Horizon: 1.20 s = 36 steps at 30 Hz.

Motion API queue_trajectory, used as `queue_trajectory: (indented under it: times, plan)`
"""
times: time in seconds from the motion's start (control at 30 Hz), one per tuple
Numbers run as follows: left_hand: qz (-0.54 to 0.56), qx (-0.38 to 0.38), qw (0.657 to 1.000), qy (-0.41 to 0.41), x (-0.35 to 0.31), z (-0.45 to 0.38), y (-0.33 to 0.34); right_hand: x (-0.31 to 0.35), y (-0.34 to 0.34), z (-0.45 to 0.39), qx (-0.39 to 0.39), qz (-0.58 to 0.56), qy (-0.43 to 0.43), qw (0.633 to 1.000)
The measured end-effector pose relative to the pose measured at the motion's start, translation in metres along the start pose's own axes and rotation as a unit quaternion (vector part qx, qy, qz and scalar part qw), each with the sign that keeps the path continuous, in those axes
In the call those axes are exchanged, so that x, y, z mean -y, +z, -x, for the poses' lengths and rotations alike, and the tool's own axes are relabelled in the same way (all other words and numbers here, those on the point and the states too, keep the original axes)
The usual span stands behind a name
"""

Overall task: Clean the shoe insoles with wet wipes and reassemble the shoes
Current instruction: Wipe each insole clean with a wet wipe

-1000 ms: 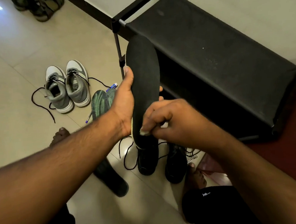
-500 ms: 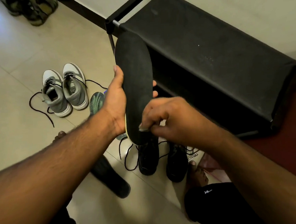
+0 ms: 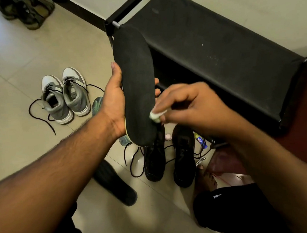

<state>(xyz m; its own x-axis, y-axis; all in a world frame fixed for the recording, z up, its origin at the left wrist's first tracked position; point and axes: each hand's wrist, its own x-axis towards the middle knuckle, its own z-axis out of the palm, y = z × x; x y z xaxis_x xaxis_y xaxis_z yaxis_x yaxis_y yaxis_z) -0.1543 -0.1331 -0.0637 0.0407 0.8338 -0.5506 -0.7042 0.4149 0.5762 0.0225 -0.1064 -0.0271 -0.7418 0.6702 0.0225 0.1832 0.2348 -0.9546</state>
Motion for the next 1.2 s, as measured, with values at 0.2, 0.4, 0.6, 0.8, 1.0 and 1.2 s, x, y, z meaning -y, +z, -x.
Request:
queue_trajectory:
  times: [0.2, 0.4, 0.6, 0.8, 1.0, 1.2]
  plan:
    - [-0.029, 0.024, 0.999, -0.005, 0.005, 0.003, 0.005, -0.017, 0.002, -0.004, -0.139, 0.14, -0.02, 0.98]
    - [-0.003, 0.012, 0.999, 0.051, -0.016, 0.001, 0.0, -0.007, 0.033, 0.002, -0.024, 0.172, -0.033, 0.984]
    - [0.019, -0.008, 0.996, 0.084, -0.023, 0.005, -0.005, 0.009, 0.025, 0.001, 0.025, -0.112, 0.094, 0.989]
    - [0.027, -0.011, 0.998, 0.063, -0.021, 0.001, -0.005, -0.004, 0.022, 0.0, 0.039, 0.052, 0.047, 0.997]
    - [-0.001, 0.02, 1.0, 0.002, -0.008, 0.002, -0.002, -0.021, 0.011, -0.006, -0.096, 0.205, -0.046, 0.973]
    - [-0.014, 0.026, 0.999, -0.015, -0.008, 0.002, 0.001, -0.018, -0.002, -0.018, -0.321, 0.063, -0.026, 0.945]
